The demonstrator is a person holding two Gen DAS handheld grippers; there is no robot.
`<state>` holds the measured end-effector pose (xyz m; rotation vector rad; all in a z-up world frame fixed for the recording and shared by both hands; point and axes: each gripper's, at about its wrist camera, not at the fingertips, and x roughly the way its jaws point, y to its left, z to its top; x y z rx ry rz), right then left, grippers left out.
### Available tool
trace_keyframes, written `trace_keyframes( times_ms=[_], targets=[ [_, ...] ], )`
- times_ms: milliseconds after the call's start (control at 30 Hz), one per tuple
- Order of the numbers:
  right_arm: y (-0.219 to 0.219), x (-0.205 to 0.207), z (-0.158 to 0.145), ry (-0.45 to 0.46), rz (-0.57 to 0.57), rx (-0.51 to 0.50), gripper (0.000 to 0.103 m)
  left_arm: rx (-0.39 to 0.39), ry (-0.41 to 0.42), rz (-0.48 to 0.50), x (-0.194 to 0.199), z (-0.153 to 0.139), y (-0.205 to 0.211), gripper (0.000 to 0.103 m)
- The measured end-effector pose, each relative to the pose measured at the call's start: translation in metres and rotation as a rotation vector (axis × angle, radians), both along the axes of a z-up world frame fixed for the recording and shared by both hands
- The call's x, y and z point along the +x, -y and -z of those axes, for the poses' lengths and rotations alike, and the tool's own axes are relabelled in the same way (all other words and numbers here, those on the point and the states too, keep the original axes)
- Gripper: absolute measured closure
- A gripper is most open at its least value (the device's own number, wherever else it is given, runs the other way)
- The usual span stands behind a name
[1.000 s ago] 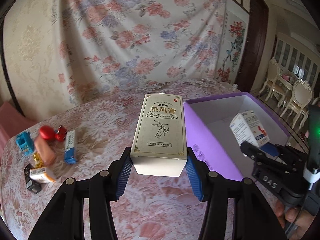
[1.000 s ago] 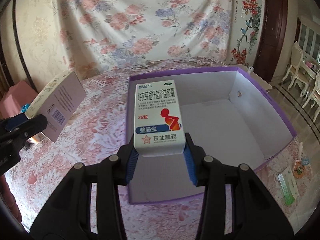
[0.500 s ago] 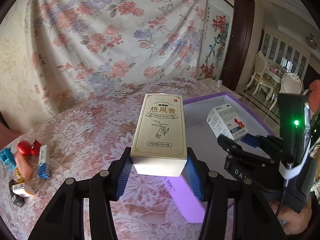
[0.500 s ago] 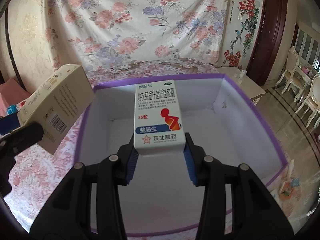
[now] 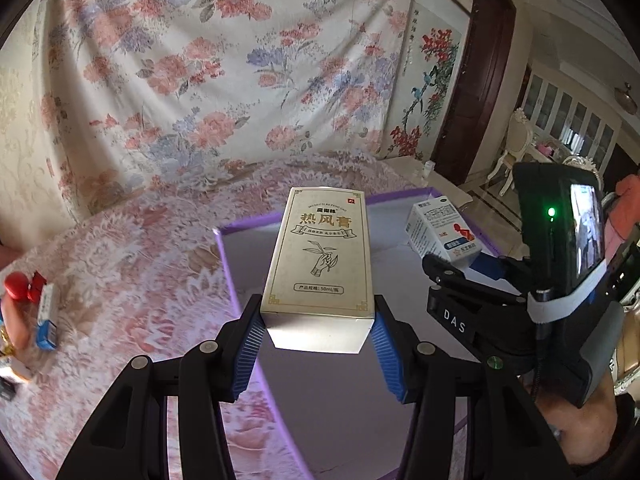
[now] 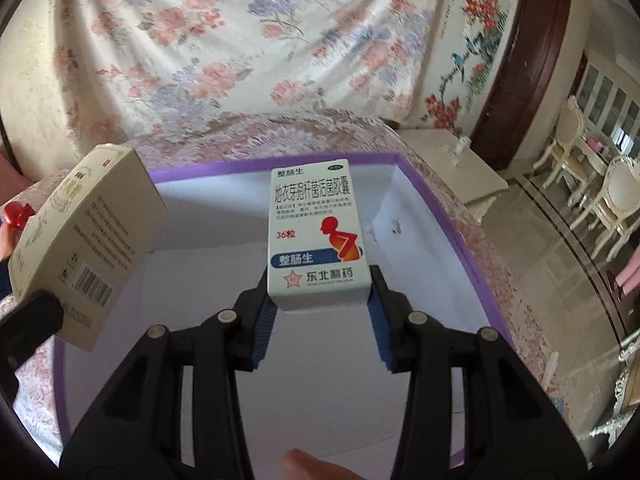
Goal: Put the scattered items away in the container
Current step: 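Open right tool to drop its box while left tool drops its box into purple box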
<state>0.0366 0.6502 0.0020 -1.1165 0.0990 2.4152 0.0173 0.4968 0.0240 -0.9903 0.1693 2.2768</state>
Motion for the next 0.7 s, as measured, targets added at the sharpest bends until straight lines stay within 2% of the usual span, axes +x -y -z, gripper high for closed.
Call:
trace_keyframes(
  times_ms=[367,533,700],
  targets=[
    [-0.007,0.013,0.012,0.061,0.077,-0.055,0.057,-0.081,0.026,0.008,-0.002,0.038,-0.025,0.051],
    [0.003,0.027,0.012,0.063,0.099,-0.111,0.057,-0.090,0.014,0.020,-0.005,0.037,-0.021,0.051],
    [0.024,0.045,0.013,0.050,0.114,-0.160,0.057,-0.108,-0.023,0.081,-0.006,0.036,-0.022,0.051]
  ],
)
